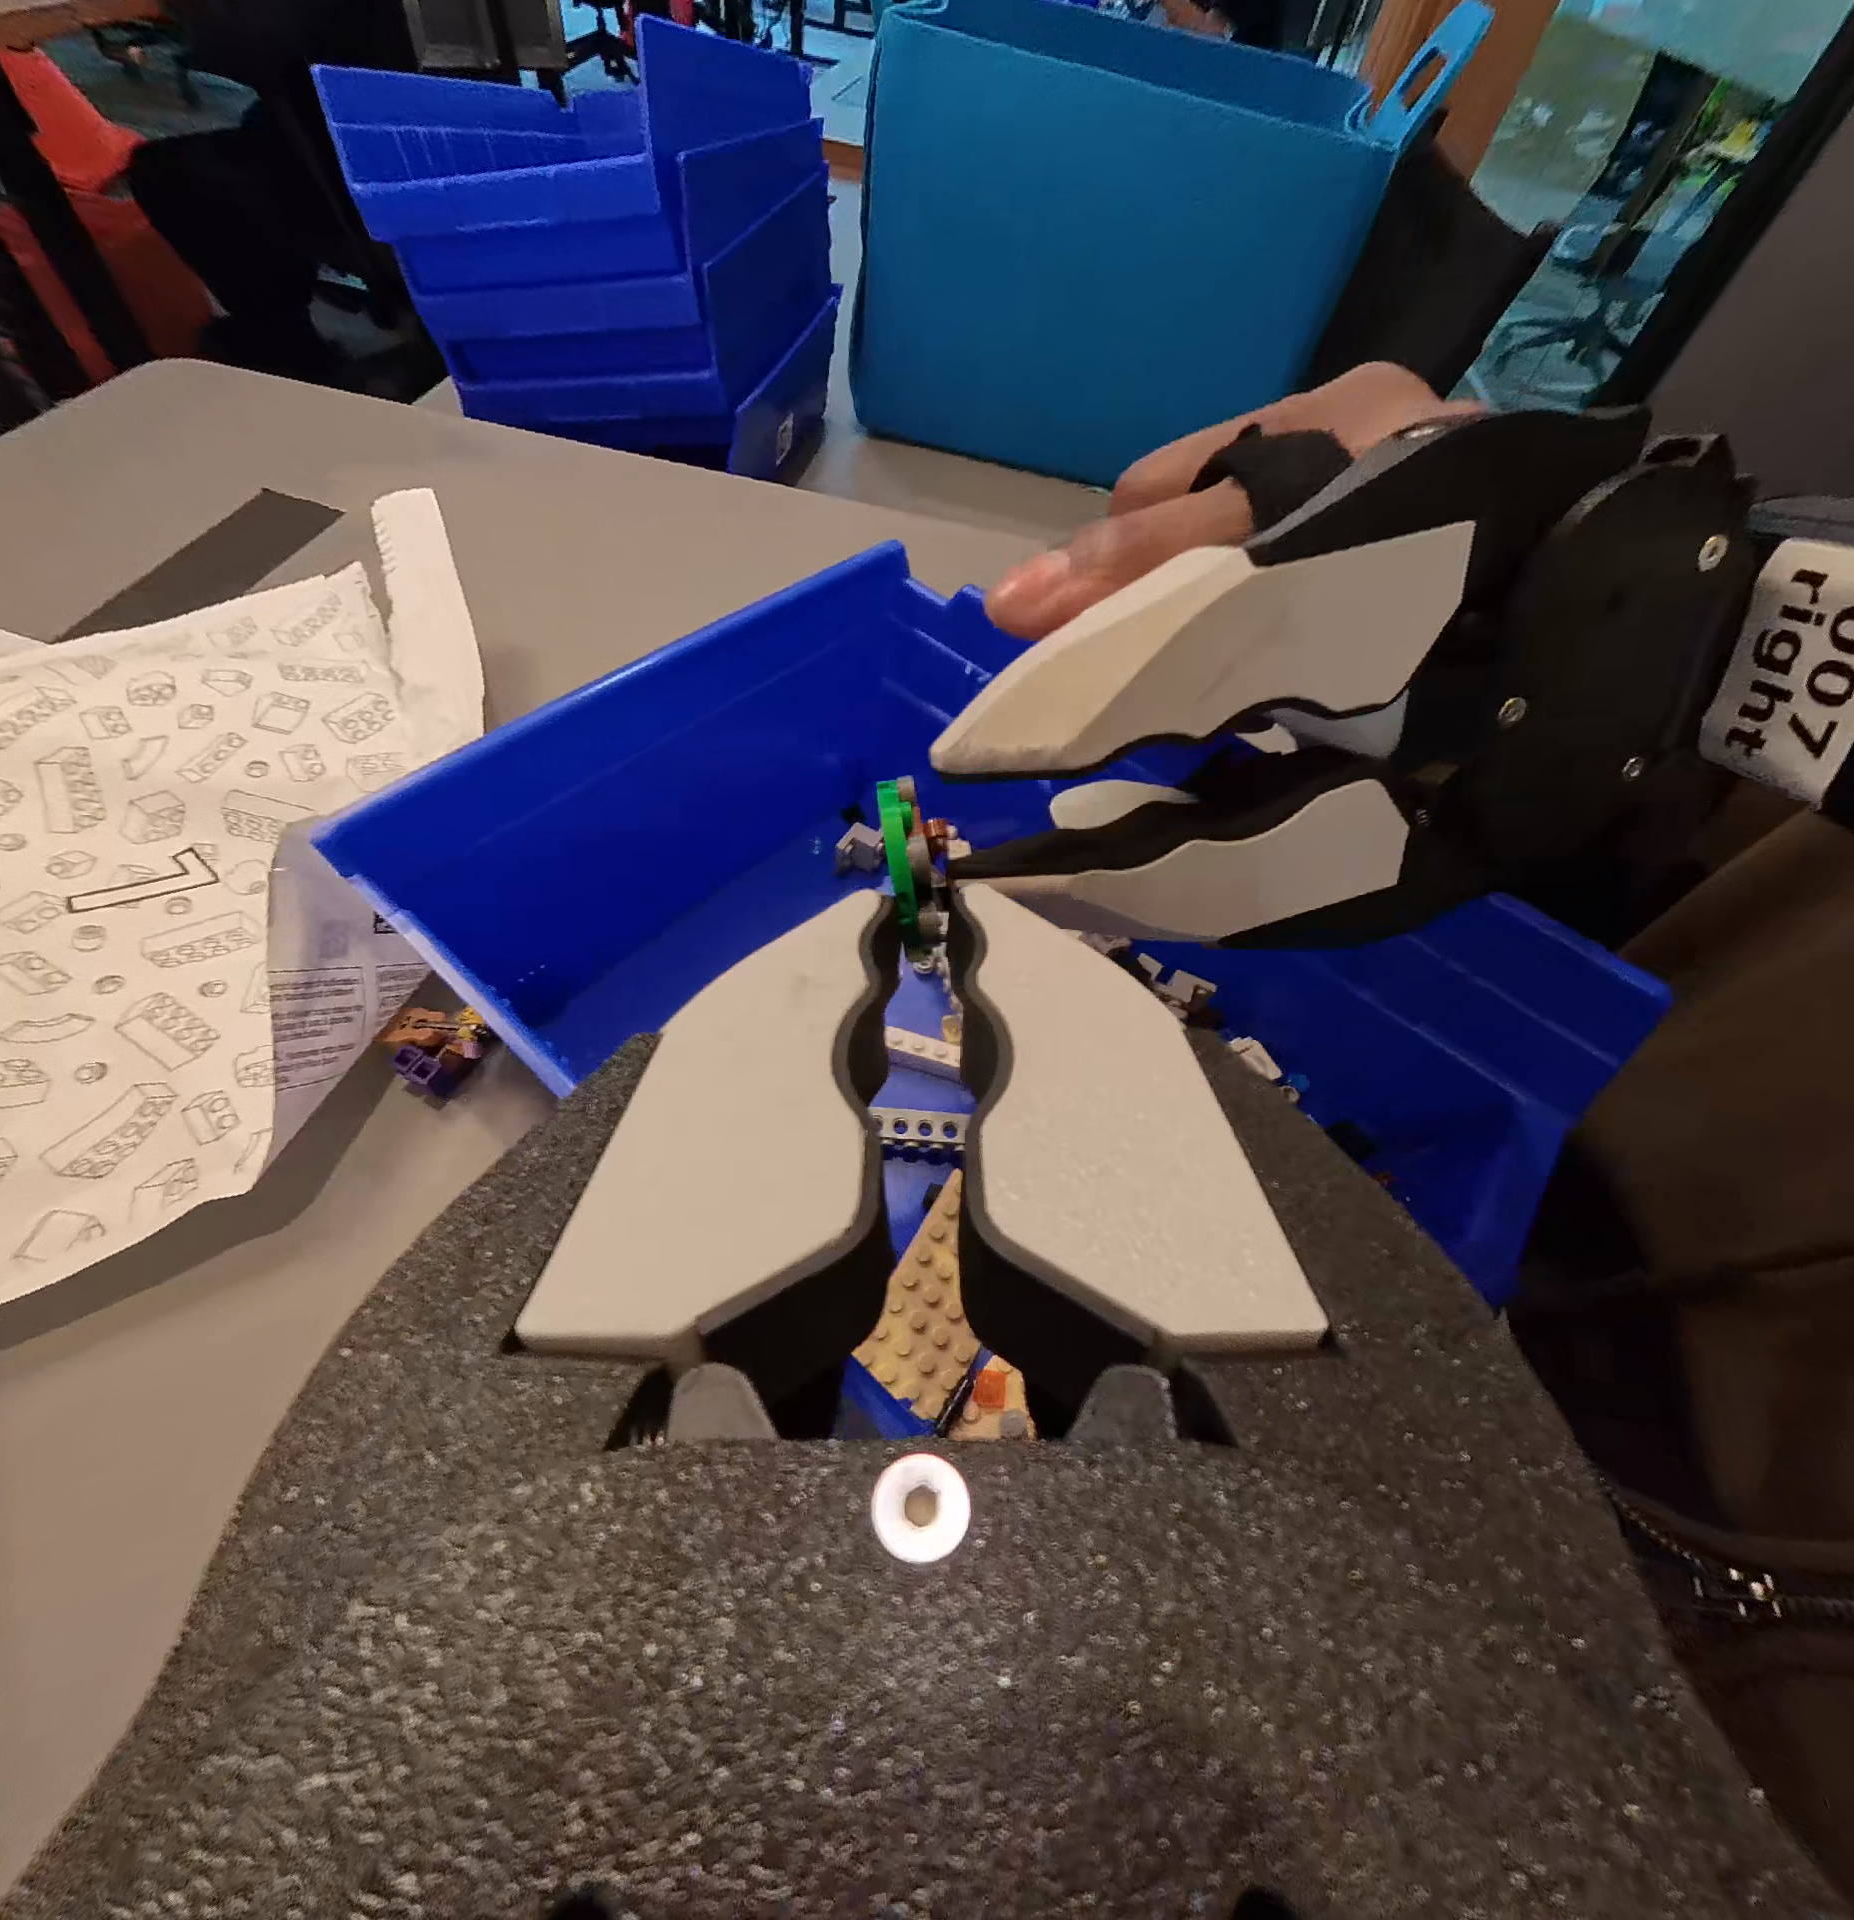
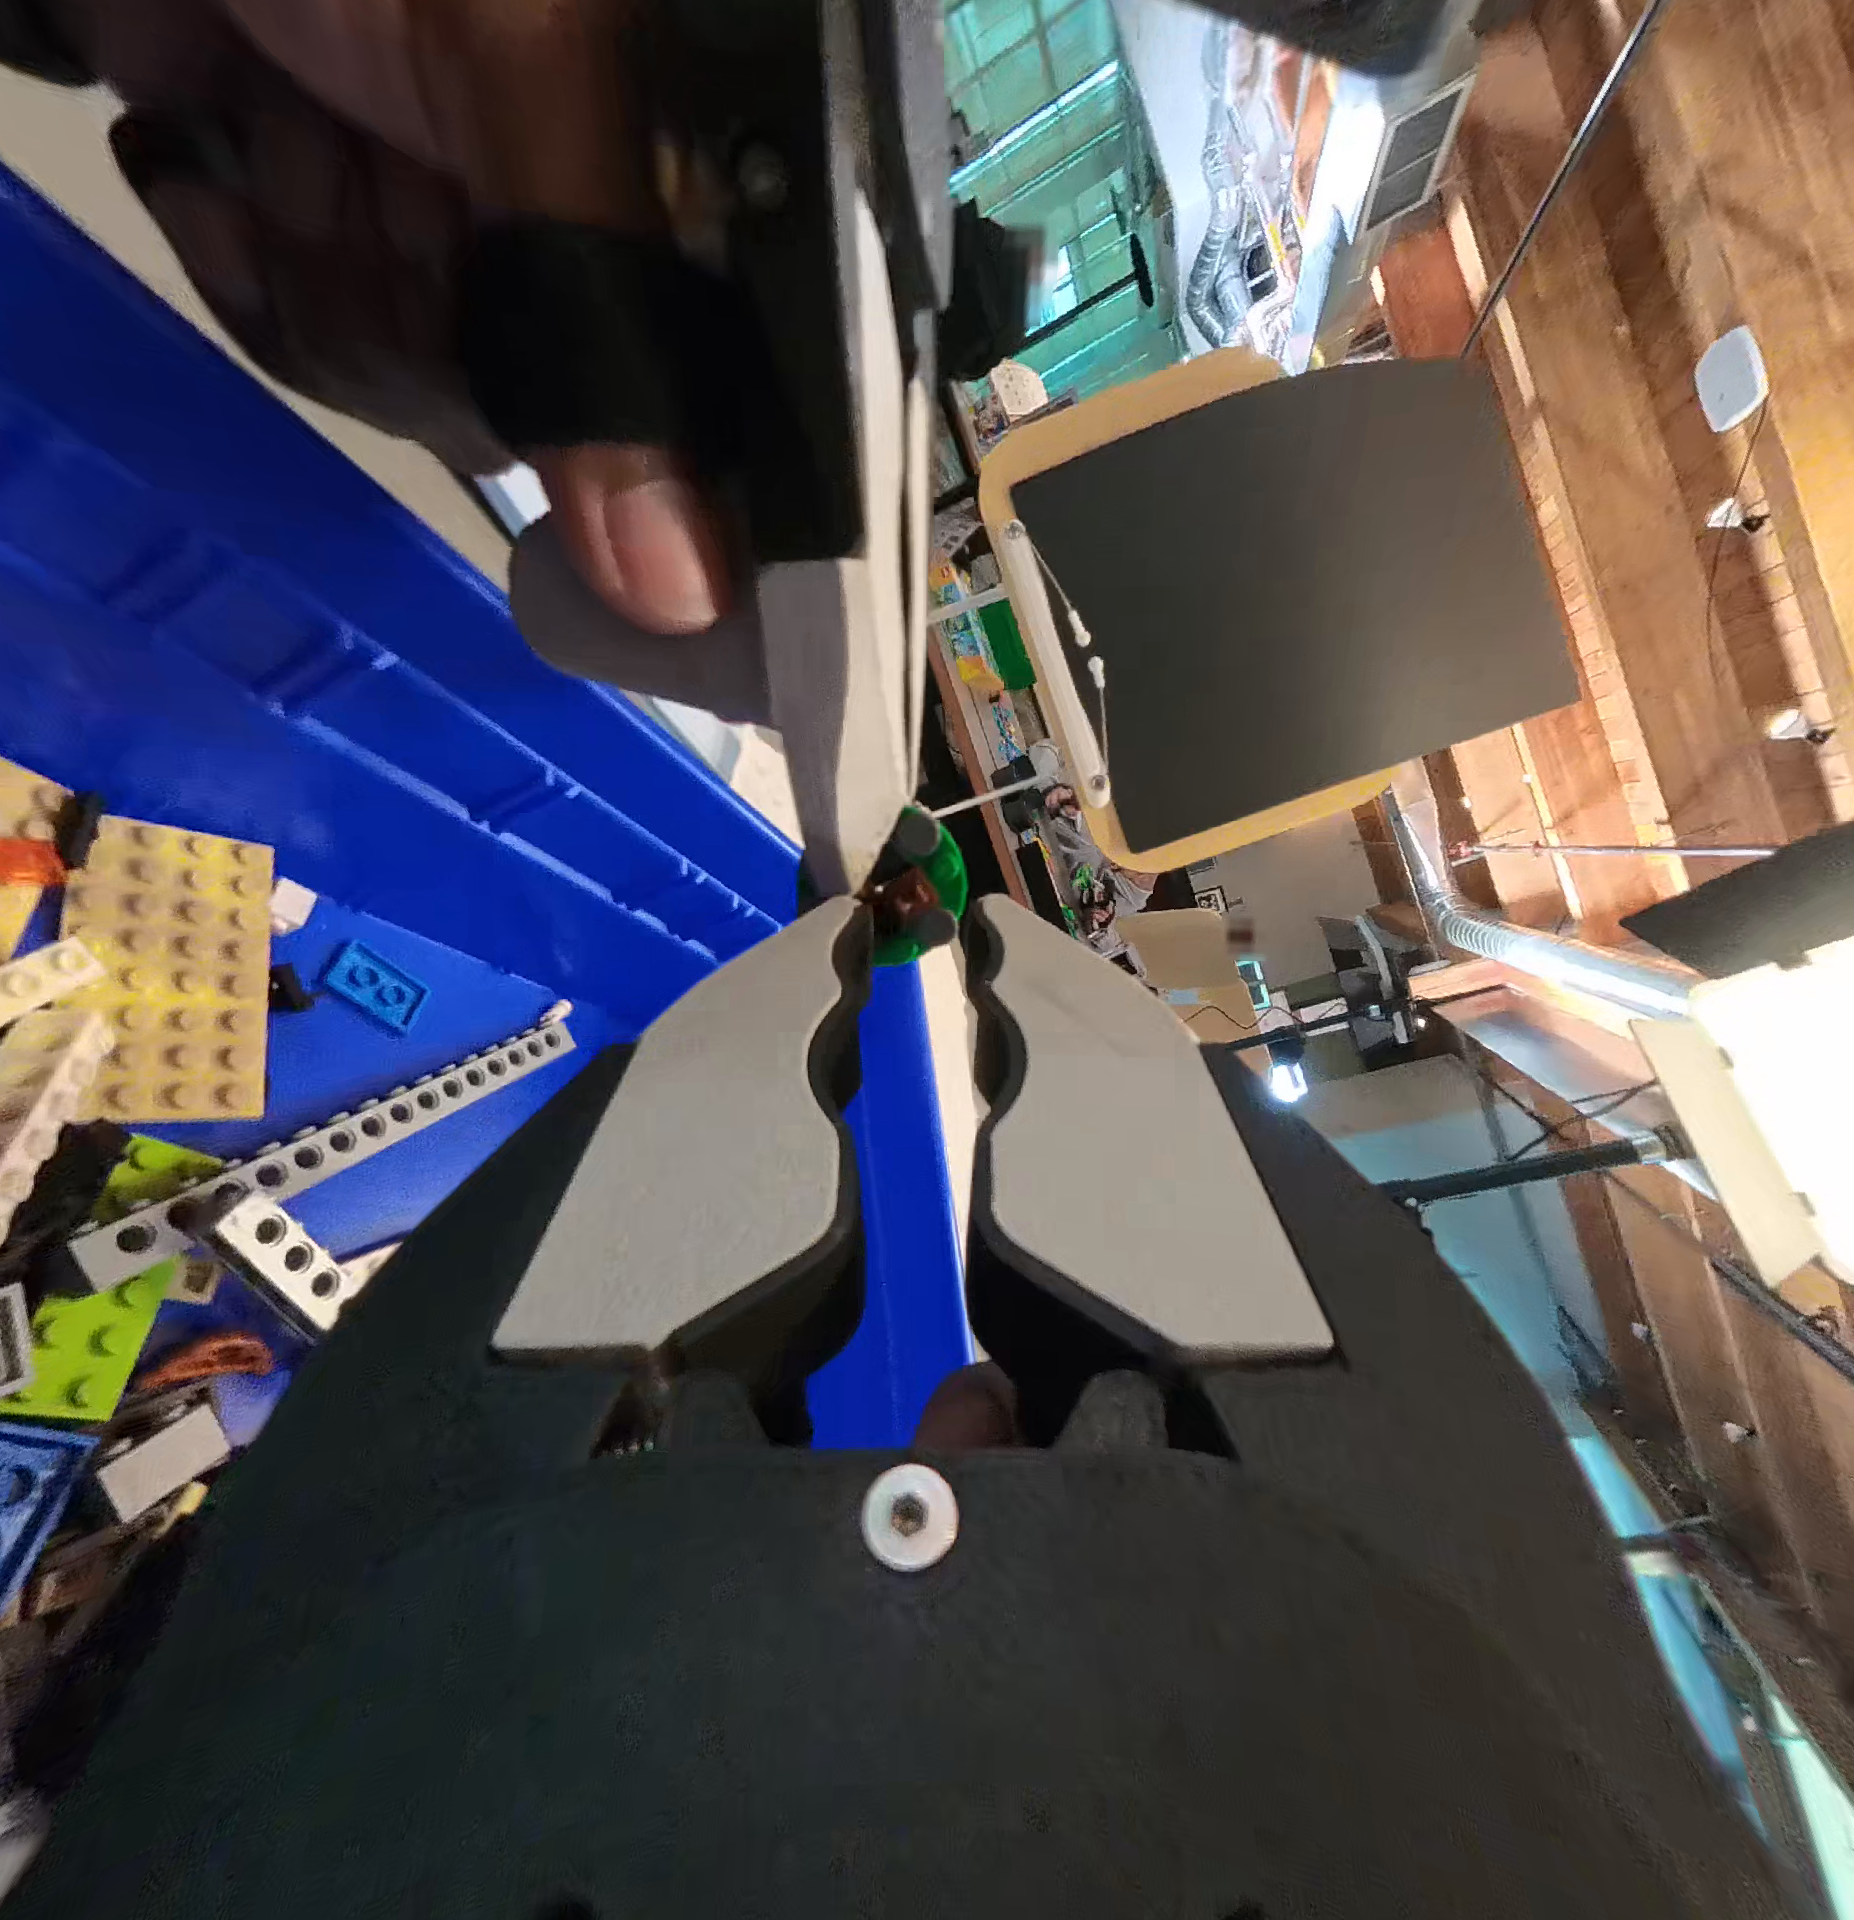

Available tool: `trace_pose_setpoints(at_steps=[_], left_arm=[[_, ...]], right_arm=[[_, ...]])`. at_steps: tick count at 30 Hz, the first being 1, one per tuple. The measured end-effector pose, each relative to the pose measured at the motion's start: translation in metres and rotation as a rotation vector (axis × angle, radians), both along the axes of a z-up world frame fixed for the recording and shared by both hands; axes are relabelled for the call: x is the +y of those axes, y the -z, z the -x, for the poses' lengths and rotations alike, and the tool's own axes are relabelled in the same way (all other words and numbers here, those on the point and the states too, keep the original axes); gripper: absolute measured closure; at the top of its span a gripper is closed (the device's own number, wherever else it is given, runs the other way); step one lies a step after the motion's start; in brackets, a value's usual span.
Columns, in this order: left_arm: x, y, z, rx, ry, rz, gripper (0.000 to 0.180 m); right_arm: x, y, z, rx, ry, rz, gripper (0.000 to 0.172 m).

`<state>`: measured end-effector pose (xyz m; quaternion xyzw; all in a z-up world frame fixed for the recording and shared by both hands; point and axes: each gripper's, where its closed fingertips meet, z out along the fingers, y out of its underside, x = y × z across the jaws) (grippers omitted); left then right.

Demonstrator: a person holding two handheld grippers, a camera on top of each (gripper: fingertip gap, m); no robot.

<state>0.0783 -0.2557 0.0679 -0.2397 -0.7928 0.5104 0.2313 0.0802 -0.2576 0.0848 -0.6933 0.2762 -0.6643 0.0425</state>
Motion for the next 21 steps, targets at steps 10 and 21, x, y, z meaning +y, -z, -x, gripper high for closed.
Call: trace_pose_setpoints(at_steps=[10,21], left_arm=[[0.006,0.006,0.000,-0.203,0.028,0.030,0.172],[0.006,0.009,0.000,-0.262,0.042,0.061,0.172]], right_arm=[[0.007,0.010,-0.002,0.103,-0.034,0.155,0.163],[0.006,0.012,0.000,0.159,-0.015,0.143,0.167]])
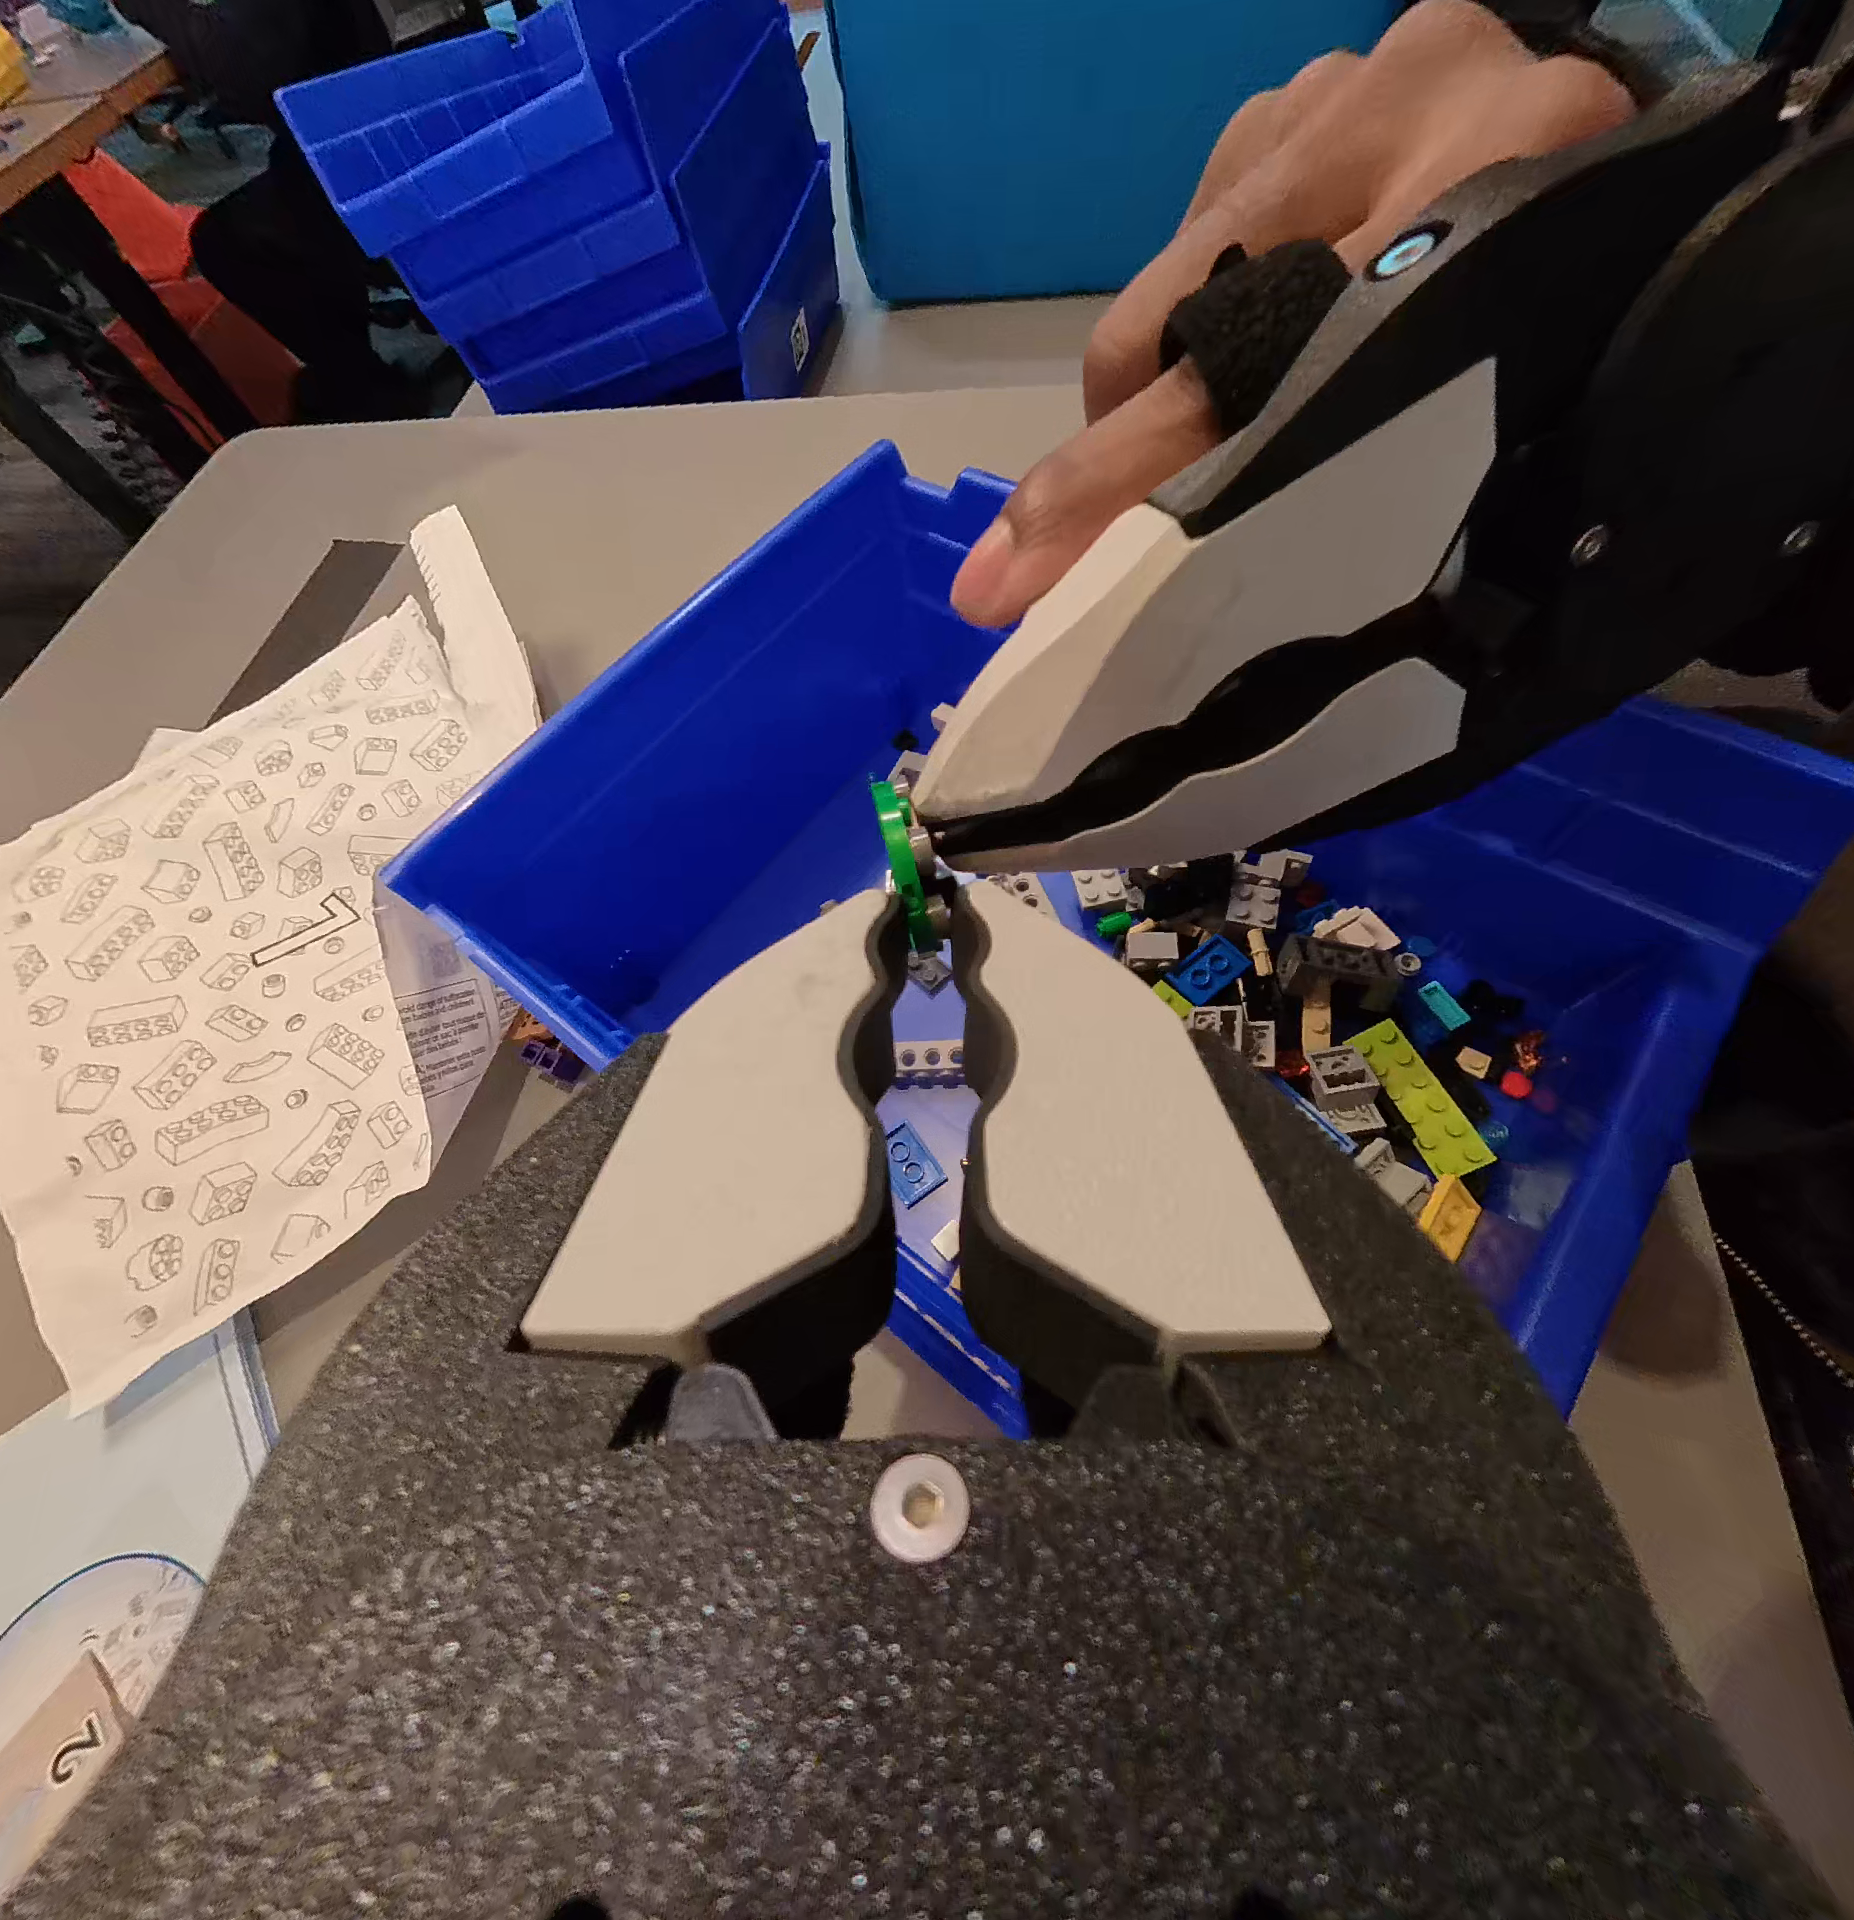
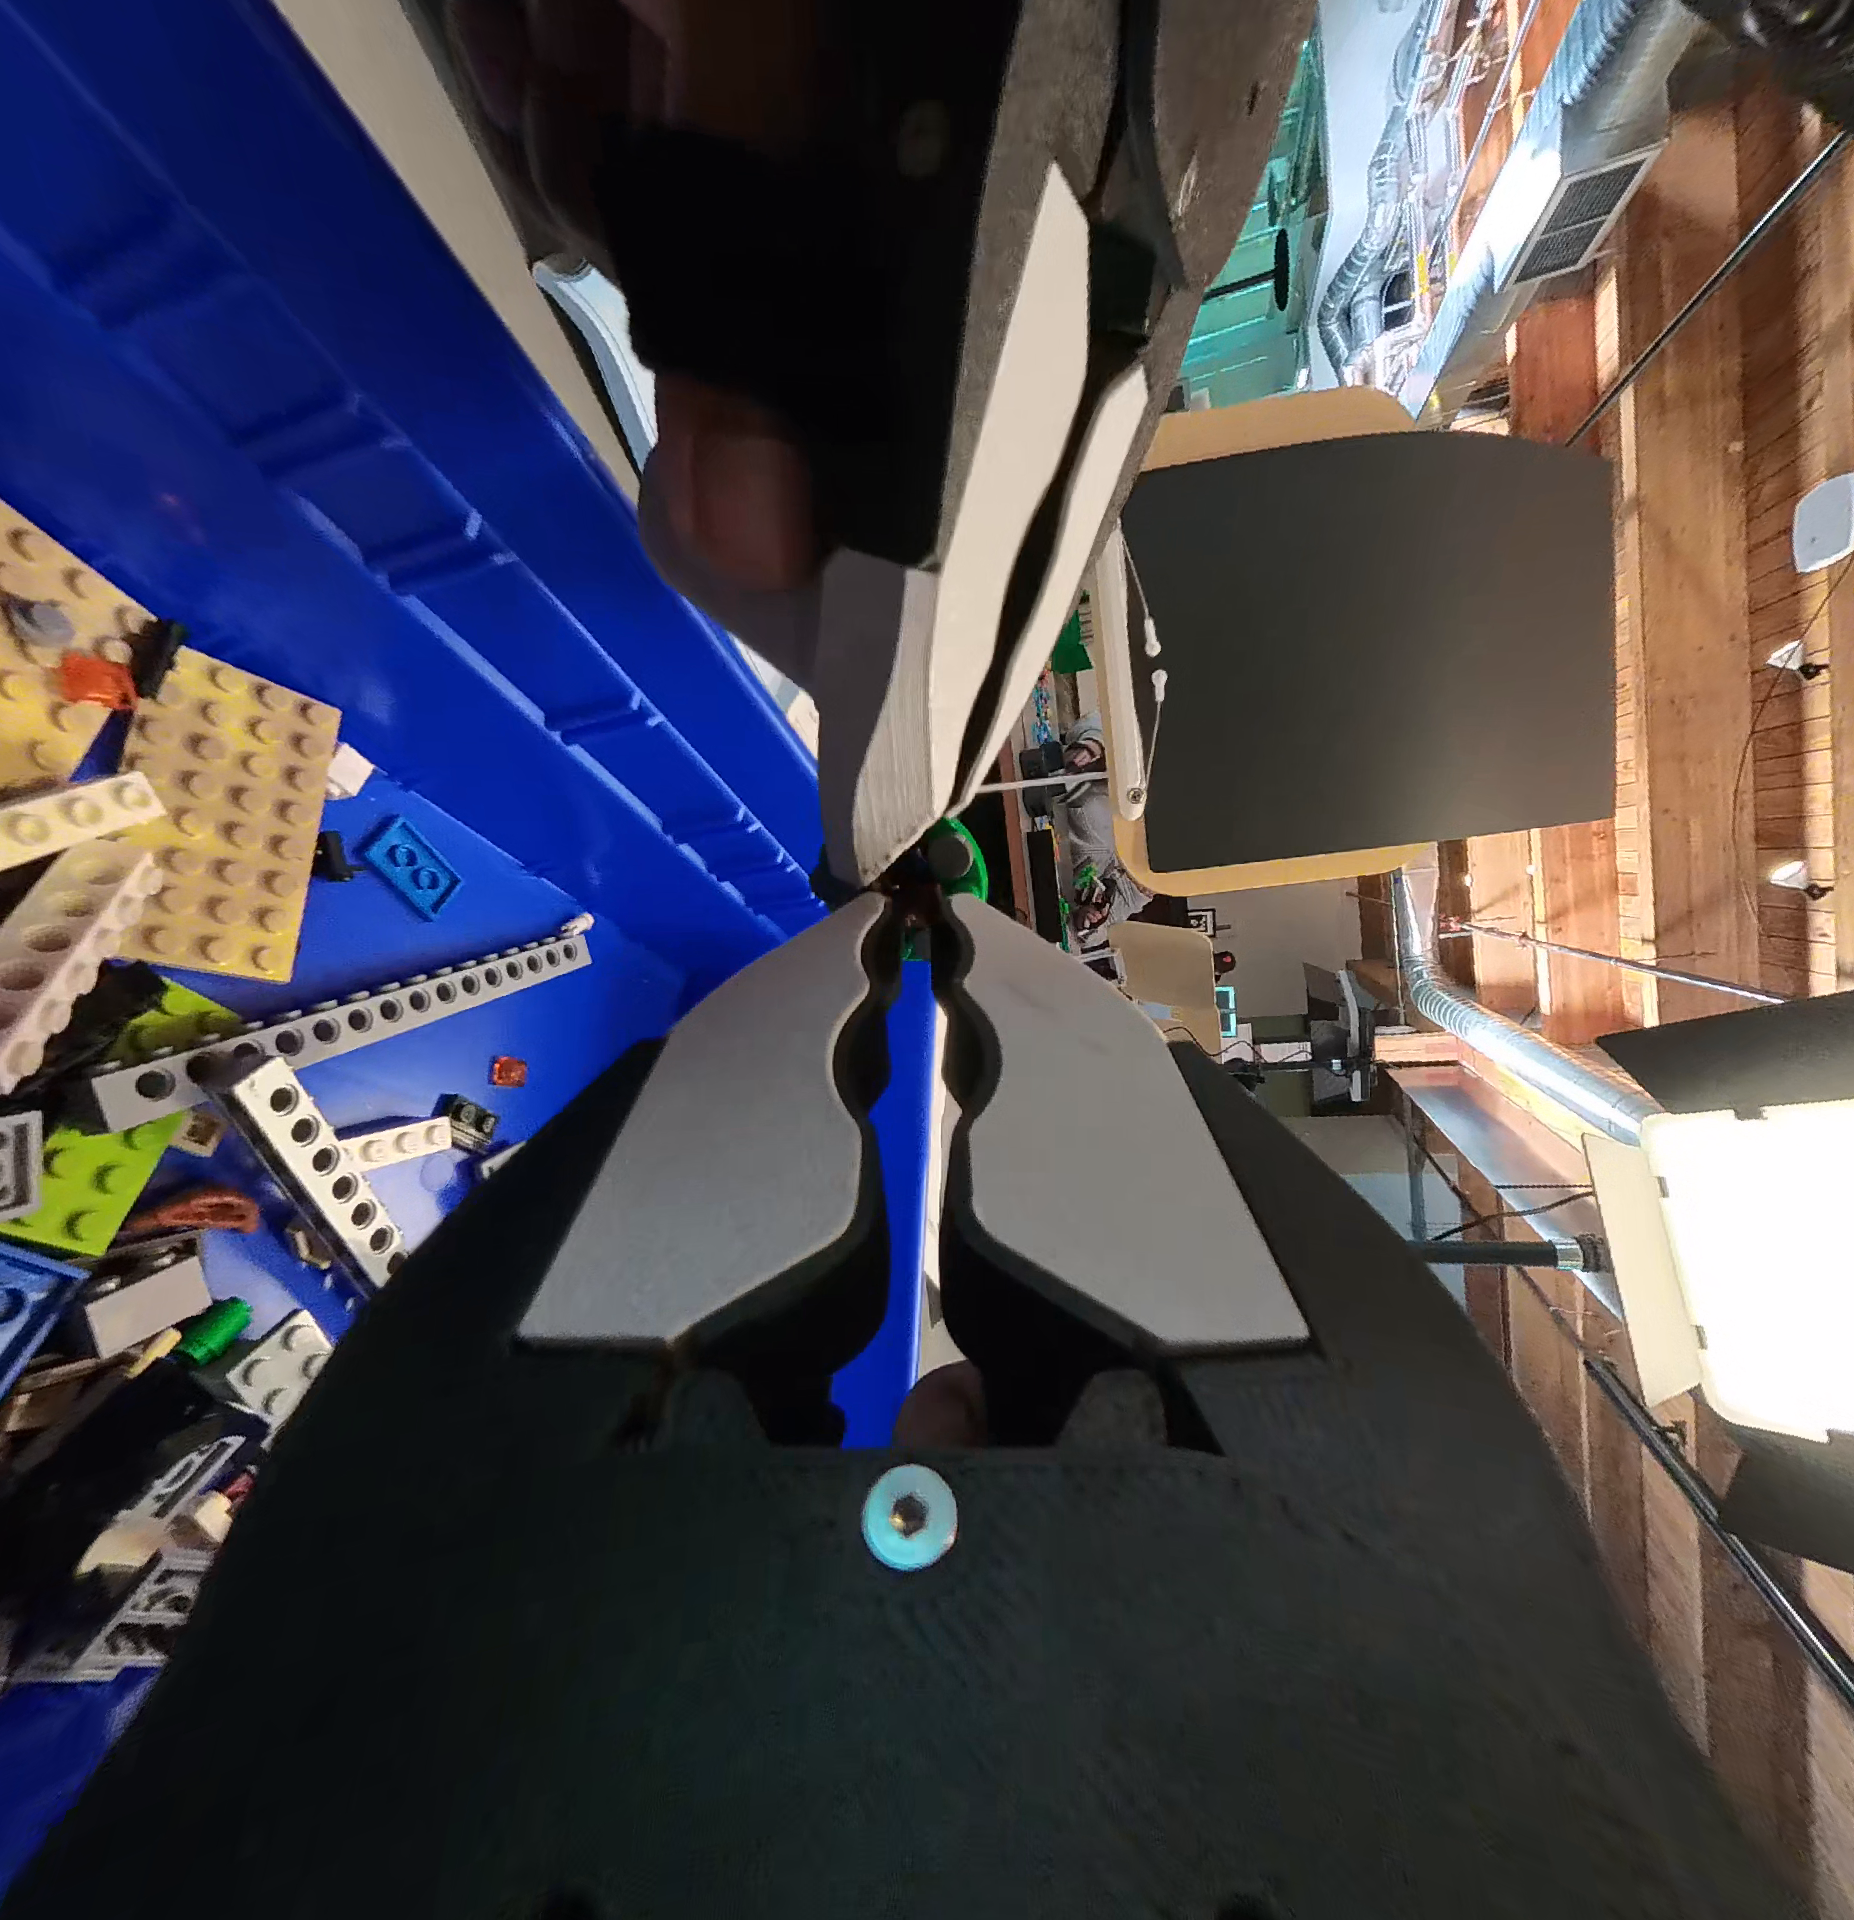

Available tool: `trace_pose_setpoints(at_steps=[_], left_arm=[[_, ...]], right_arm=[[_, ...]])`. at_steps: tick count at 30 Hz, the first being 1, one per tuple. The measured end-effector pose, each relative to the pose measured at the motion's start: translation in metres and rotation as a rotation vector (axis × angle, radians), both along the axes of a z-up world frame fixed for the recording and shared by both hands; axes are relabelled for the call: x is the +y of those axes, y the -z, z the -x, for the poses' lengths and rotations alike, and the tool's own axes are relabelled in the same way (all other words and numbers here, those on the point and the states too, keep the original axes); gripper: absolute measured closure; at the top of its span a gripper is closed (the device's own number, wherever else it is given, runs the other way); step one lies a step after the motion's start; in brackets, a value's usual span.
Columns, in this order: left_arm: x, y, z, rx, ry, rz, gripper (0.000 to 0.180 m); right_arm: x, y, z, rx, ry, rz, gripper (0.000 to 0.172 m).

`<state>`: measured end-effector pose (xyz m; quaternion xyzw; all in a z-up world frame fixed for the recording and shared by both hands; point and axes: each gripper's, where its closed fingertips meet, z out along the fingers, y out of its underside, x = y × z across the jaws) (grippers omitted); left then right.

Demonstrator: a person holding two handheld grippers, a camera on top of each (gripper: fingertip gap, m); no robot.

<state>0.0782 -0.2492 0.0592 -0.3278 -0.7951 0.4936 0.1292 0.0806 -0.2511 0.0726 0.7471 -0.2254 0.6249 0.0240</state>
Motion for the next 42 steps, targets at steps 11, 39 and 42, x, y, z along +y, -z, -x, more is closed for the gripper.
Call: trace_pose_setpoints(at_steps=[11,39,42], left_arm=[[-0.002,0.008,0.006,-0.095,-0.027,0.003,0.172],[-0.011,-0.033,0.006,-0.070,-0.094,0.377,0.172],[-0.010,-0.033,0.008,-0.085,-0.087,0.394,0.172]], right_arm=[[0.000,0.010,0.012,-0.007,0.008,-0.074,0.171],[-0.010,-0.034,0.013,-0.283,0.072,-0.755,0.163],[-0.011,-0.032,0.011,-0.271,0.087,-0.755,0.164]])
